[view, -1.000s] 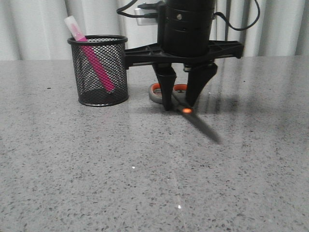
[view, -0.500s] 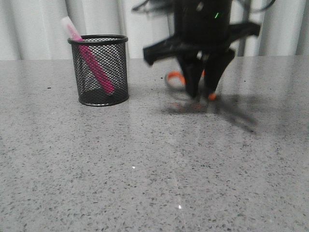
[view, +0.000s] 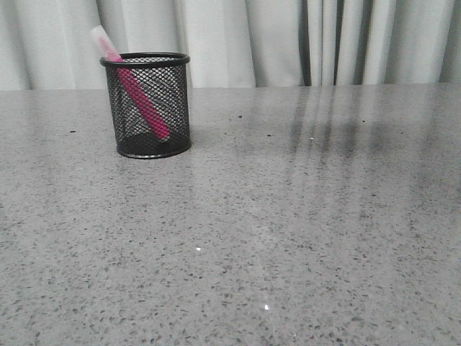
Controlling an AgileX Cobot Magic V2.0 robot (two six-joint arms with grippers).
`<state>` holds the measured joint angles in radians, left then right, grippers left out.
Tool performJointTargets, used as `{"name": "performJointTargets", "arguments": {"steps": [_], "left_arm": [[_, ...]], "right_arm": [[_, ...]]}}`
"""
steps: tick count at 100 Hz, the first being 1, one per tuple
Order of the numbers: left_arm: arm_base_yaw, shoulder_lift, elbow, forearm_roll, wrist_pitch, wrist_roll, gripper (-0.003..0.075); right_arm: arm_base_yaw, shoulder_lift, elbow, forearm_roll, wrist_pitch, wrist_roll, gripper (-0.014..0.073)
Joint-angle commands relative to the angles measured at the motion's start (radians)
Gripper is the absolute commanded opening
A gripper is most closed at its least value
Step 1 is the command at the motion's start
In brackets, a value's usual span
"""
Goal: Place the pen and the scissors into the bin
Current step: 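Carry the scissors with the right gripper over the mesh cup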
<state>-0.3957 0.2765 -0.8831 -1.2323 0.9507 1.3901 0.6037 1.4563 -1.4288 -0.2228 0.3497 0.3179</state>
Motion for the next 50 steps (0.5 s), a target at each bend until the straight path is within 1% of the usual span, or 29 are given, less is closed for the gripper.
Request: {"name": "performJointTargets", "arguments": {"steps": [1,4,7,9,11,14,16,19,24,37,50], "left_arm": [[-0.009,0.018,-0.017,-0.047,-0.046,-0.013,-0.0019],[-0.009,0.018,-0.017,-0.047,-0.044,-0.013,-0.0019],[-0.009,0.018,-0.017,-0.047,-0.041,-0.013,-0.0019],[-0.009,0.018,-0.017,-0.047,-0.039,-0.013,-0.0019],[-0.009,0.018,-0.017,-0.047,-0.039,-0.013,-0.0019],[-0.009,0.018,-0.017,-0.047,-0.035,-0.013,-0.0019],[-0.009,0.018,-0.017,-0.047,-0.033,-0.013,-0.0019],[-0.009,0.018,-0.017,-0.047,-0.031,-0.013,-0.0019],[-0.009,0.018,-0.017,-0.047,-0.027,-0.013,-0.0019],[-0.009,0.018,-0.017,-0.047,-0.027,-0.013,-0.0019],[-0.009,0.018,-0.017,-0.045,-0.022,-0.013,-0.0019]], "right_arm": [[-0.003,-0.028,0.076,0.019,-0.393,-0.011,-0.0069],[-0.003,-0.022,0.117,0.021,-0.509,-0.011,-0.0069],[-0.005,-0.012,0.168,0.021,-0.657,-0.011,-0.0069],[-0.005,-0.006,0.187,0.021,-0.717,-0.011,-0.0069],[-0.005,0.006,0.22,0.021,-0.83,-0.011,-0.0069],[-0.005,0.019,0.241,0.021,-0.9,-0.011,-0.0069],[-0.006,0.036,0.262,0.021,-0.975,-0.011,-0.0069],[-0.006,0.05,0.273,0.021,-1.028,-0.011,-0.0069],[-0.006,0.084,0.285,0.015,-1.078,-0.011,-0.0069],[-0.006,0.169,0.285,-0.025,-1.151,-0.011,-0.0069],[-0.006,0.214,0.285,-0.025,-1.163,-0.011,-0.0069]]}}
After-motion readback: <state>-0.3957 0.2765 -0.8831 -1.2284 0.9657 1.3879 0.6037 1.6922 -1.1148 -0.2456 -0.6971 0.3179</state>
